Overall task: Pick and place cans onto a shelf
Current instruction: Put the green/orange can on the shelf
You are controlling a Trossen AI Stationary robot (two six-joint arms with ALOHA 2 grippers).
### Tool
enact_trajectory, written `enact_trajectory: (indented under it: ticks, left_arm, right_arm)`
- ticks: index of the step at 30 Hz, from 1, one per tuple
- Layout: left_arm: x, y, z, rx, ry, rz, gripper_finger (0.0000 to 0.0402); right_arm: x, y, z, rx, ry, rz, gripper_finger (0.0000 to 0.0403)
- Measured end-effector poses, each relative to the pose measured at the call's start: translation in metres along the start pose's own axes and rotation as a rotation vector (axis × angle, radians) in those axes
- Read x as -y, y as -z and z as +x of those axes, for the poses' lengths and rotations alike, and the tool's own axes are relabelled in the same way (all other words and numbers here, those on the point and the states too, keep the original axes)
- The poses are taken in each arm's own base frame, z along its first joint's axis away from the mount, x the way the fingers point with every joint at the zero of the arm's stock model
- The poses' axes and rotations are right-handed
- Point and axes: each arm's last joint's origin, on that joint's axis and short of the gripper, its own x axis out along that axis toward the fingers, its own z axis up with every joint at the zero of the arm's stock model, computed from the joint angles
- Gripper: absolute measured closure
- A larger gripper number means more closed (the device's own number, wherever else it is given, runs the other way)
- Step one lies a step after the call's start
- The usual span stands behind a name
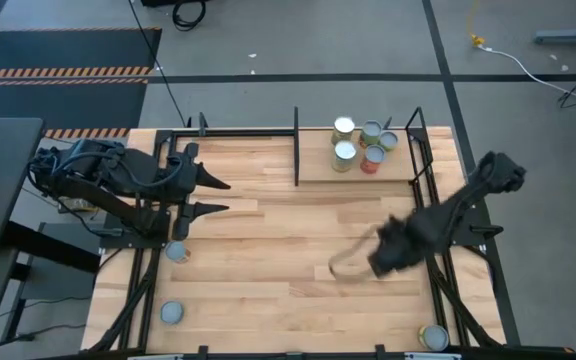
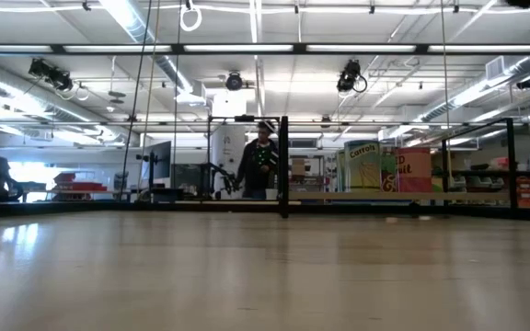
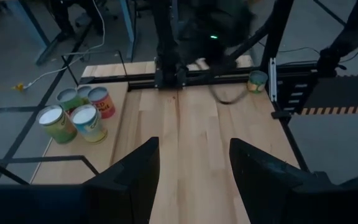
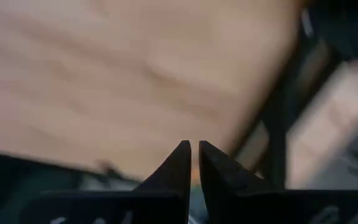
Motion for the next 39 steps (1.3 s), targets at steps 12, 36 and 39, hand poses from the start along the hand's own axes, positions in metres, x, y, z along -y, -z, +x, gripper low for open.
enact_trajectory:
  ticks: [12, 36, 39]
  left_arm:
    - [0.000, 0.000, 0.000, -0.005, -0.001, 0.002, 0.0203]
    - [-0.001, 0.005, 0.000, -0.055, -0.007, -0.042, 0.0203]
    - [-0.001, 0.006, 0.000, -0.063, -0.008, -0.056, 0.0203]
  right_arm:
    - [-0.003, 0.070, 0.091, -0.339, 0.094, -0.104, 0.0236]
    - [0.010, 0.101, 0.138, -0.500, -0.008, -0.059, 0.0187]
    - [0.011, 0.100, 0.140, -0.505, -0.011, -0.058, 0.0191]
